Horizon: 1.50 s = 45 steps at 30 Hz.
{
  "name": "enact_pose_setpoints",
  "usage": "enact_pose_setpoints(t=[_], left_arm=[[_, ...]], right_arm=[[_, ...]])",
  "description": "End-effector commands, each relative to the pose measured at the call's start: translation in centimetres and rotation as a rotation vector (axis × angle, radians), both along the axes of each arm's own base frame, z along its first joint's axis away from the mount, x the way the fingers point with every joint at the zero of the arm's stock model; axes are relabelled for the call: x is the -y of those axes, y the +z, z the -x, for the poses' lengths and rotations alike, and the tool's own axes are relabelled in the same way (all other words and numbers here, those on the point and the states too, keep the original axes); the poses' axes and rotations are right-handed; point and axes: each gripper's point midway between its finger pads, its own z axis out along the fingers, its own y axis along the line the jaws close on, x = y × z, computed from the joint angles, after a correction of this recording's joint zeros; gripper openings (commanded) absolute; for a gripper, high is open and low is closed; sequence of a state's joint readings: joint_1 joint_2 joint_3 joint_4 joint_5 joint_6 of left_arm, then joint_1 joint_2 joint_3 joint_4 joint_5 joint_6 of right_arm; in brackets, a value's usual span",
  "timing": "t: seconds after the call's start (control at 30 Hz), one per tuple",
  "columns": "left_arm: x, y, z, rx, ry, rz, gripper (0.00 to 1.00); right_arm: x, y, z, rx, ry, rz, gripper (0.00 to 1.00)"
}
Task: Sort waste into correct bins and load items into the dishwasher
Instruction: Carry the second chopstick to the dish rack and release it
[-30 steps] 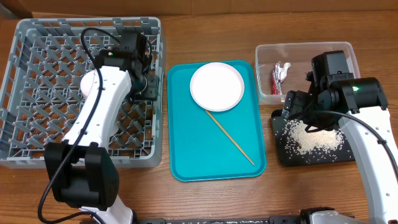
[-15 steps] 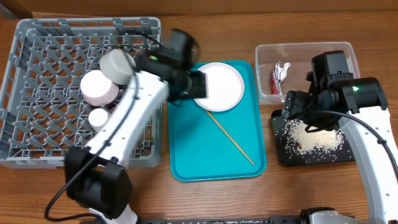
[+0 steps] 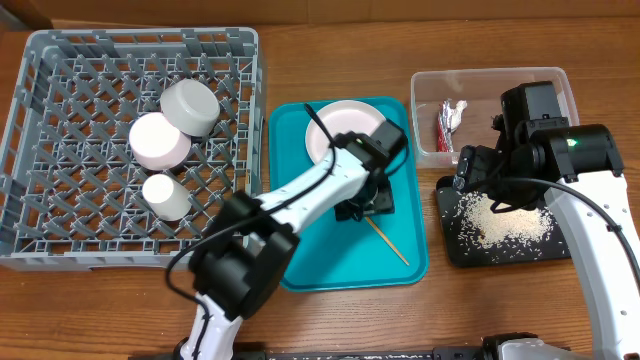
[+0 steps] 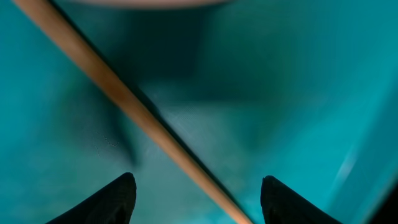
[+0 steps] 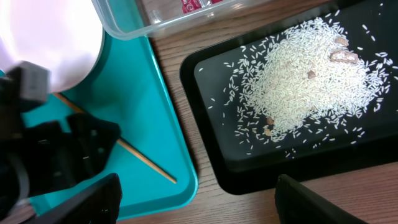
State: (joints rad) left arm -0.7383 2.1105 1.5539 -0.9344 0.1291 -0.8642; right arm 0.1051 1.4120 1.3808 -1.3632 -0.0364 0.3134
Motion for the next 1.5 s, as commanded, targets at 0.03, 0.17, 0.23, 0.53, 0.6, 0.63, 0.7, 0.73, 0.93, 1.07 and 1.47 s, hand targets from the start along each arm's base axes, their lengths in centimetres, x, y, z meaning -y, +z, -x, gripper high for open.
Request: enact_pose_setpoints(t=[0.03, 0.17, 0.23, 0.53, 0.6, 0.63, 0.7, 0.73, 0.93, 1.07, 1.47], left_arm=[[-1.1, -2.7, 0.5, -0.042, 0.083, -0.082, 0.65], [-2.1, -3.2, 0.8, -0.057, 0.089, -0.130, 0.40], [-2.7, -3.2, 0.9, -0.060, 0.091, -0.152, 0.20], [-5.5, -2.9, 1.2, -0.119, 0.164, -0.219, 0.04], [-6.3, -2.7, 1.0, -0.132, 0.192, -0.229, 0.04], [-6.8, -2.5, 0.8, -0.137, 0.204, -0.232, 0.04], [-7.5, -2.1, 0.6, -0.140, 0.220, -0.234, 0.04], [-7.8, -1.9, 0.4, -0.140, 0.227, -0.234, 0.04], [-10.1, 2.0, -2.6, 0.009, 0.183, -0.228, 0.04], [-11.9, 6.6, -4.5, 0.166, 0.165, -0.230, 0.04], [-19.7, 15.9, -10.0, 0.489, -0.143, -0.237, 0.04]], right_arm=[[0.3, 0.5, -0.2, 0.021, 0.000, 0.013, 0.81], [0.3, 0.5, -0.2, 0.021, 0.000, 0.013, 0.81], [0.3, 0.5, -0.2, 0.021, 0.000, 0.013, 0.81], [0.3, 0.4, 0.0, 0.013, 0.000, 0.014, 0.81], [0.3, 0.4, 0.1, 0.011, 0.001, 0.014, 0.80], [0.3, 0.4, 0.1, 0.010, 0.000, 0.014, 0.80], [0.3, 0.4, 0.1, 0.011, 0.000, 0.014, 0.80], [0.3, 0.4, 0.1, 0.011, 0.000, 0.014, 0.81], [0.3, 0.4, 0.0, 0.013, 0.001, 0.014, 0.81], [0.3, 0.4, 0.0, 0.014, 0.000, 0.014, 0.81], [0.3, 0.4, 0.0, 0.014, 0.000, 0.014, 0.81]])
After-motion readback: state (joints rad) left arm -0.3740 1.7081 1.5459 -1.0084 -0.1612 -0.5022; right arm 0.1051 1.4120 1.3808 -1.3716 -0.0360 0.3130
